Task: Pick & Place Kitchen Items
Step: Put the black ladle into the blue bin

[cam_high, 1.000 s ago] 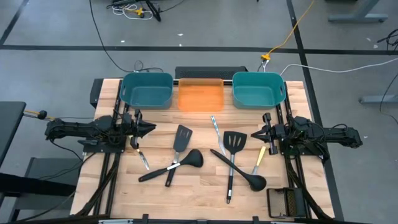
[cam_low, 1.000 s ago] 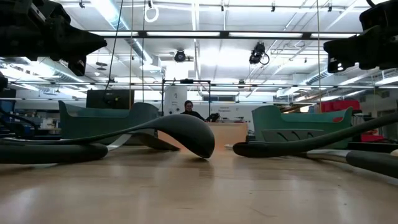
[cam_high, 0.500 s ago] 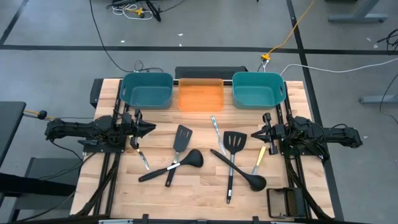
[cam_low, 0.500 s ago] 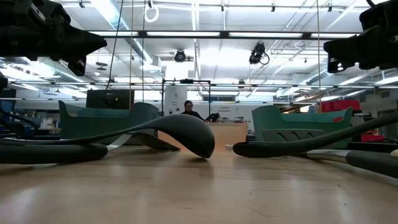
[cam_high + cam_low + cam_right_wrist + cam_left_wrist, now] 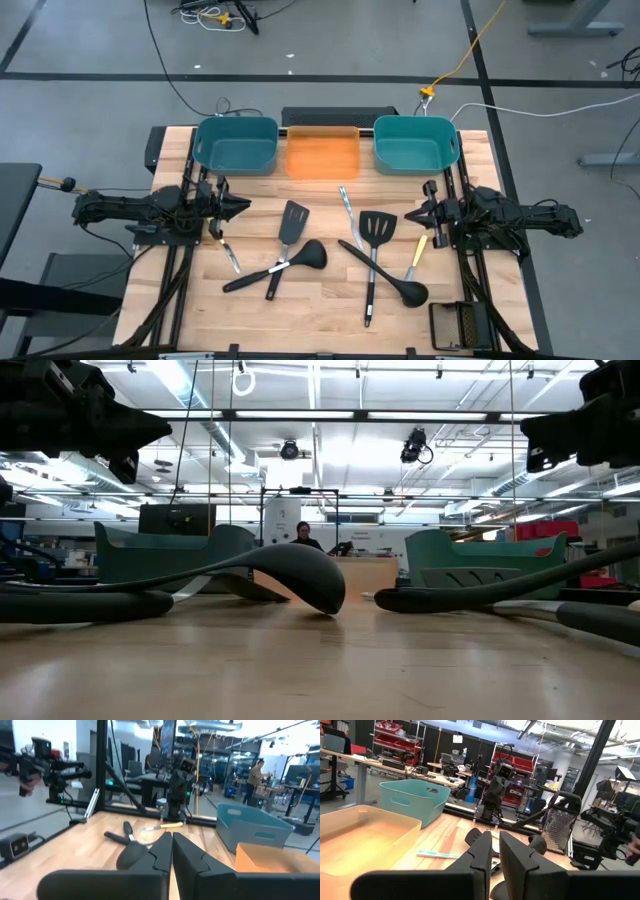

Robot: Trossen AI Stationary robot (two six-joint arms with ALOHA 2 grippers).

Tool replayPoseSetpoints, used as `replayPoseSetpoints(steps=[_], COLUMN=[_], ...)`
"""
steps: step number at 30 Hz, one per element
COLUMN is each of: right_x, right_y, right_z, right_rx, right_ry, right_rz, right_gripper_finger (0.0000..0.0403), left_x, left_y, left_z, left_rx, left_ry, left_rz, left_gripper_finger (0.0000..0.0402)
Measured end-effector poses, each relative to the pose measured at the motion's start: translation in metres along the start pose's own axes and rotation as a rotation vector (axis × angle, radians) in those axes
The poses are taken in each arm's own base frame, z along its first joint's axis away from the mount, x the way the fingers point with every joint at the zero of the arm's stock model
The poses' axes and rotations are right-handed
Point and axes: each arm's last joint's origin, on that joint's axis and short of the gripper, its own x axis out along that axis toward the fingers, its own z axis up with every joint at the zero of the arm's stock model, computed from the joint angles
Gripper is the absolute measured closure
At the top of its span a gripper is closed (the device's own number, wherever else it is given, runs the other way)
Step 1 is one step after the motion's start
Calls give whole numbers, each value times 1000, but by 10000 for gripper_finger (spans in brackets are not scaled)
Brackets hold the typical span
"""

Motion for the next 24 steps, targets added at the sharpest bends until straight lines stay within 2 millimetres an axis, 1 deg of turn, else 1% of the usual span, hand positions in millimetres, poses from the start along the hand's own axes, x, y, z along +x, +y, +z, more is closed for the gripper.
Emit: replayPoseSetpoints(steps=[4,8,17,24], right_x=[0,-1,-1,-3], right_y=[-1,-1,-2,-2], right_z=[6,11,17,25], right_rx=[7,12,187,179], right_ry=[-59,-116,-173,-266], right_rz=[-6,-11,0,1], right_gripper_finger=[380,380,380,380], left_x=[0,0,0,-1], left_y=[0,1,0,-1], left_z=[0,0,5,10], left_rx=[-74,-105,-119,-146], left_ry=[-3,-11,-63,-110], left_rz=[9,32,16,0], left_gripper_finger=[360,360,360,360])
